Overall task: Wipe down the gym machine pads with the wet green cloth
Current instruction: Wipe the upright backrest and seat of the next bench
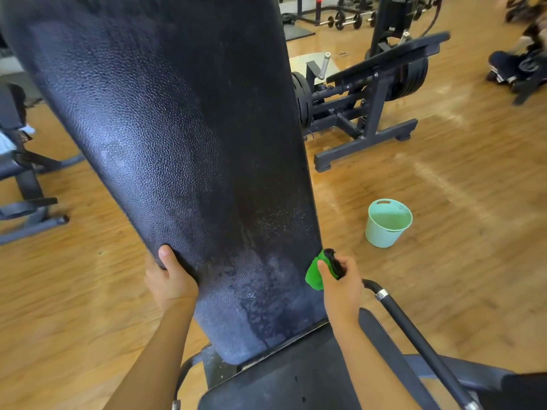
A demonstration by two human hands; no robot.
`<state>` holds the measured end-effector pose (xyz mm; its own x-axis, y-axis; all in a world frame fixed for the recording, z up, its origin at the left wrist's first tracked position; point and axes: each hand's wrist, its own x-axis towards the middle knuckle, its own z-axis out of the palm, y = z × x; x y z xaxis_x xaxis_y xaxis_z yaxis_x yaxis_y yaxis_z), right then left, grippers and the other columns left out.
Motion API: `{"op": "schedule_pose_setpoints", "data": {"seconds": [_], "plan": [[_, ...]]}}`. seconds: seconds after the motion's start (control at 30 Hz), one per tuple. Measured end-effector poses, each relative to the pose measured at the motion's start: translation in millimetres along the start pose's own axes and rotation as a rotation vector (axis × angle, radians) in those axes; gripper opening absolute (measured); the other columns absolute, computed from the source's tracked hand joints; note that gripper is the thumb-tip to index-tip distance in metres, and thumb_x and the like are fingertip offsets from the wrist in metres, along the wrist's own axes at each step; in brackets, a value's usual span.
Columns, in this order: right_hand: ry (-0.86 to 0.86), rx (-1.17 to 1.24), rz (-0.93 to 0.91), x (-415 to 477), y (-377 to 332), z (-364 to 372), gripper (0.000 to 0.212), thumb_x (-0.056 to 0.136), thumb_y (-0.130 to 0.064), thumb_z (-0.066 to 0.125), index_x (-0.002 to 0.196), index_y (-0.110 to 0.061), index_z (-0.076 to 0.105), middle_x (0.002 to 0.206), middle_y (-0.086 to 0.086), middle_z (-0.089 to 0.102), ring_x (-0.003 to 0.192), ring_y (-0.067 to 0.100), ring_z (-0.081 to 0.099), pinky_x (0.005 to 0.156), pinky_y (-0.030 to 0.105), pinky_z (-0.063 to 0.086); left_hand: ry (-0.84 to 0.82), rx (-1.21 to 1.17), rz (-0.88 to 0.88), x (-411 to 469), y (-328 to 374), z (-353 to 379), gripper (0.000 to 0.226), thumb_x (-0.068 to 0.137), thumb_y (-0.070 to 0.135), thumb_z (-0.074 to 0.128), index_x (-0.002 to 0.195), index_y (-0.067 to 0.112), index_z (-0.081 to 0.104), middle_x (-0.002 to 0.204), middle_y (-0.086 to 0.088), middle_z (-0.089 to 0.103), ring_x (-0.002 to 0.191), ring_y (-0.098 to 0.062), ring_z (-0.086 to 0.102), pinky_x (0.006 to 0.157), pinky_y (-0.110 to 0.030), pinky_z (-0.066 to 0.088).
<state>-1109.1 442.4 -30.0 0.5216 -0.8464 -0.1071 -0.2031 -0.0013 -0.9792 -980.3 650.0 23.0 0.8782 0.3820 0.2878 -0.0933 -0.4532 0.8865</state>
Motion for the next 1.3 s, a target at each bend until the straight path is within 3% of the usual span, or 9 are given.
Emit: {"op": "schedule_pose_setpoints", "data": {"seconds": [0.2, 0.4, 0.47, 0.57, 0.73, 0.87, 1.0, 1.17, 1.3], "plan": [[0.08, 0.122, -0.179, 9.6, -67.8, 20.3, 0.02, 0.086, -0.014, 0.072, 0.087, -0.022, 0.054, 0.084, -0.012, 0.058, 0.081, 0.01, 0.053, 0.069, 0.009, 0.04, -0.028, -0.031, 0.017, -0.4, 2.8, -1.8, 0.094, 0.073, 0.066, 0.018, 0.096, -0.019, 0.052, 0.088, -0.038, 0.054, 0.084, -0.045, 0.052, 0.062, -0.032, 0.022], [0.043, 0.052, -0.452, 17.9, -116.9, 38.1, 0.019, 0.085, -0.019, 0.072, 0.093, -0.018, 0.055, 0.093, 0.0, 0.06, 0.086, 0.014, 0.054, 0.074, 0.019, 0.044, -0.035, -0.044, 0.045, -1.5, 6.3, -3.9, 0.096, 0.073, 0.064, 0.019, 0.1, -0.022, 0.05, 0.093, -0.042, 0.054, 0.087, -0.049, 0.051, 0.062, -0.039, 0.022], [0.046, 0.002, -0.494, 15.6, -109.0, 37.4, 0.019, 0.086, -0.019, 0.071, 0.093, -0.018, 0.054, 0.094, -0.001, 0.058, 0.087, 0.01, 0.05, 0.075, 0.013, 0.041, -0.033, -0.059, 0.048, -2.8, 6.9, -4.2, 0.095, 0.073, 0.064, 0.02, 0.102, -0.021, 0.05, 0.095, -0.041, 0.054, 0.089, -0.048, 0.051, 0.063, -0.037, 0.023], [0.064, -0.049, -0.444, 6.5, -80.3, 31.9, 0.02, 0.087, -0.016, 0.071, 0.092, -0.018, 0.052, 0.092, -0.002, 0.055, 0.084, 0.006, 0.045, 0.074, 0.006, 0.036, -0.034, -0.083, 0.029, -3.3, 8.0, -3.9, 0.094, 0.072, 0.064, 0.02, 0.105, -0.019, 0.051, 0.098, -0.038, 0.056, 0.092, -0.047, 0.052, 0.07, -0.041, 0.03], [0.045, -0.084, -0.27, -8.4, -43.0, 22.6, 0.019, 0.086, -0.016, 0.072, 0.091, -0.015, 0.054, 0.089, -0.002, 0.058, 0.083, 0.015, 0.051, 0.074, 0.025, 0.04, -0.055, -0.103, 0.022, -2.7, 8.1, -5.5, 0.091, 0.074, 0.061, 0.022, 0.11, -0.016, 0.053, 0.101, -0.034, 0.059, 0.094, -0.044, 0.053, 0.072, -0.038, 0.032], [0.081, 0.112, -0.288, -10.6, -89.7, 18.9, 0.027, 0.085, -0.015, 0.073, 0.083, -0.031, 0.051, 0.085, -0.013, 0.059, 0.079, -0.001, 0.055, 0.071, 0.013, 0.043, -0.066, -0.12, 0.016, -2.5, 9.1, -7.0, 0.09, 0.077, 0.061, 0.023, 0.117, -0.014, 0.053, 0.107, -0.033, 0.059, 0.101, -0.044, 0.053, 0.081, -0.042, 0.037], [0.063, 0.235, -0.406, -8.1, -137.9, 22.5, 0.03, 0.086, -0.014, 0.072, 0.092, -0.031, 0.048, 0.096, -0.013, 0.057, 0.089, -0.007, 0.057, 0.075, 0.01, 0.048, -0.074, -0.126, -0.011, -2.6, 9.5, -6.7, 0.093, 0.075, 0.063, 0.022, 0.119, -0.014, 0.051, 0.107, -0.033, 0.059, 0.101, -0.044, 0.053, 0.079, -0.04, 0.036], [-0.004, -0.017, -0.564, -2.2, -126.3, 34.8, 0.031, 0.085, -0.013, 0.073, 0.096, -0.019, 0.044, 0.105, 0.005, 0.062, 0.089, 0.014, 0.058, 0.07, 0.0, 0.043, -0.059, -0.166, 0.044, -4.0, 11.1, -6.1, 0.089, 0.076, 0.06, 0.023, 0.125, -0.009, 0.051, 0.109, -0.029, 0.061, 0.102, -0.039, 0.054, 0.074, -0.027, 0.031], [0.037, -0.138, -0.723, 3.1, -101.7, 34.3, 0.036, 0.079, -0.007, 0.077, 0.092, -0.019, 0.046, 0.095, -0.005, 0.054, 0.08, 0.011, 0.052, 0.069, -0.003, 0.039, -0.038, -0.163, 0.072, -1.2, 6.3, -3.9, 0.085, 0.079, 0.058, 0.024, 0.123, -0.007, 0.053, 0.104, -0.025, 0.062, 0.097, -0.036, 0.055, 0.071, -0.026, 0.03]]}}
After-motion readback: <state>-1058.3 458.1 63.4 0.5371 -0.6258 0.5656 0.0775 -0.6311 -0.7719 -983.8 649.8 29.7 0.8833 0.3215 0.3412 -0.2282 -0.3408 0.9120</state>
